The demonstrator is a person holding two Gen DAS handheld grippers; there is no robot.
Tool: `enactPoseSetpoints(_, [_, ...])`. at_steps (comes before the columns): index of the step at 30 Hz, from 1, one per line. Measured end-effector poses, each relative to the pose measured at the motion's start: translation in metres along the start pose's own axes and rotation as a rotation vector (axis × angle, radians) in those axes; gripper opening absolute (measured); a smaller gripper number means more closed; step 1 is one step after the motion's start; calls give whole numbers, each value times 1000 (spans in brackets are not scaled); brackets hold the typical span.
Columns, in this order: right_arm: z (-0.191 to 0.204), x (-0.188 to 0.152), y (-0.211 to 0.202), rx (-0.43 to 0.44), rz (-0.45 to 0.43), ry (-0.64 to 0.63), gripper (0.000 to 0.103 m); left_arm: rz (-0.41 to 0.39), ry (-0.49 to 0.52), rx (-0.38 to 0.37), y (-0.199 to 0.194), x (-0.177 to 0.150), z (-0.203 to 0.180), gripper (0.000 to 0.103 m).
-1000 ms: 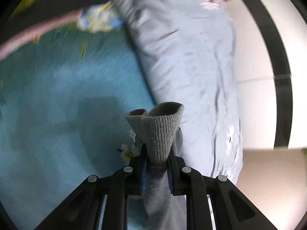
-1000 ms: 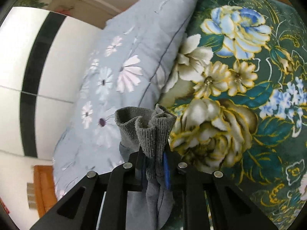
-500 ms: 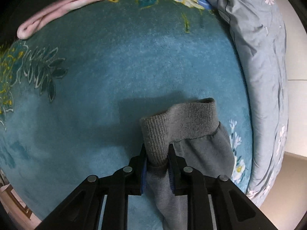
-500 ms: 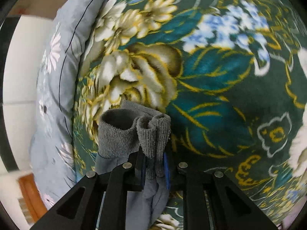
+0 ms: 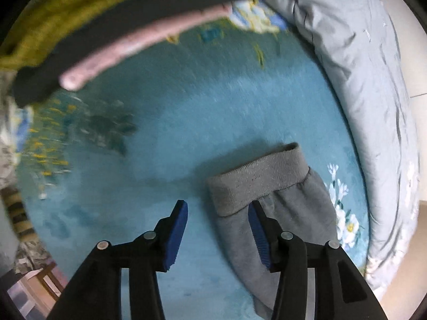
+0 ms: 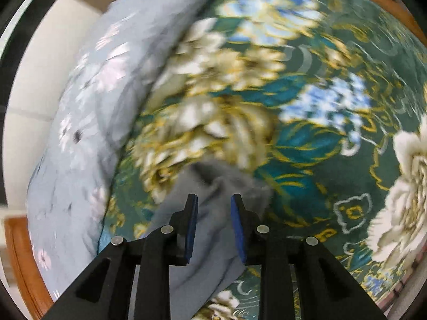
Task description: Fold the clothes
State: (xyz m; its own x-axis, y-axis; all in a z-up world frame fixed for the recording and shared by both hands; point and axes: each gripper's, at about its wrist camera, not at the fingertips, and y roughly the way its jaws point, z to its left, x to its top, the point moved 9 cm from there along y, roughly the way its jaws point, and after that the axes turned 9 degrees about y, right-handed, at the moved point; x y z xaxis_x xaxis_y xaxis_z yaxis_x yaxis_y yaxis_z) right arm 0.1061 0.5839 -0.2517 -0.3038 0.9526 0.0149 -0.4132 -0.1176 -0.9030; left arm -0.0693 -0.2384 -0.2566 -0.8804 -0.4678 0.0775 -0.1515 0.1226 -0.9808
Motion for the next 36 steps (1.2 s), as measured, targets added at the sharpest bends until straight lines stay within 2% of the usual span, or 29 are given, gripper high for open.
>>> enactPoseSetpoints(2, [17,-20,11,17,73,-59,26,-7,63,-8,-6,-8,-17,53])
enactPoseSetpoints(5, [22,-35,39,-11,130,-67,26,30,177,-52,-6,-38,-53,54])
enactPoseSetpoints(8, [14,-36,64,-35,149,43,26,104,250,-130,10,-60,-100,55])
enactPoseSetpoints(10, [8,-34,71,-18,148,132,26,157,292,-181,23,-78,-130,58])
enactPoseSetpoints(16, [7,-30,80,4,140,223,26,292,303,-264,28,-140,-187,60])
enactPoseSetpoints(18, [7,-29,85,-1,143,236,26,313,299,-271,26,-153,-197,60])
enactPoseSetpoints(20, [5,-28,88,-1,141,259,23,335,301,-277,42,-153,-213,60])
enactPoseSetpoints(21, [4,-27,89,4,139,271,19,345,306,-276,54,-154,-217,60])
enactPoseSetpoints(22, [4,-26,90,14,136,279,9,351,312,-274,51,-159,-216,60])
enactPoseSetpoints(24, [4,-24,87,33,133,287,5,353,318,-271,52,-159,-218,60])
enactPoseSetpoints(30, [30,-11,54,126,78,221,2,349,323,-272,54,-154,-223,61])
enactPoseSetpoints(36, [35,-10,75,83,127,199,3,363,314,-270,60,-160,-226,62])
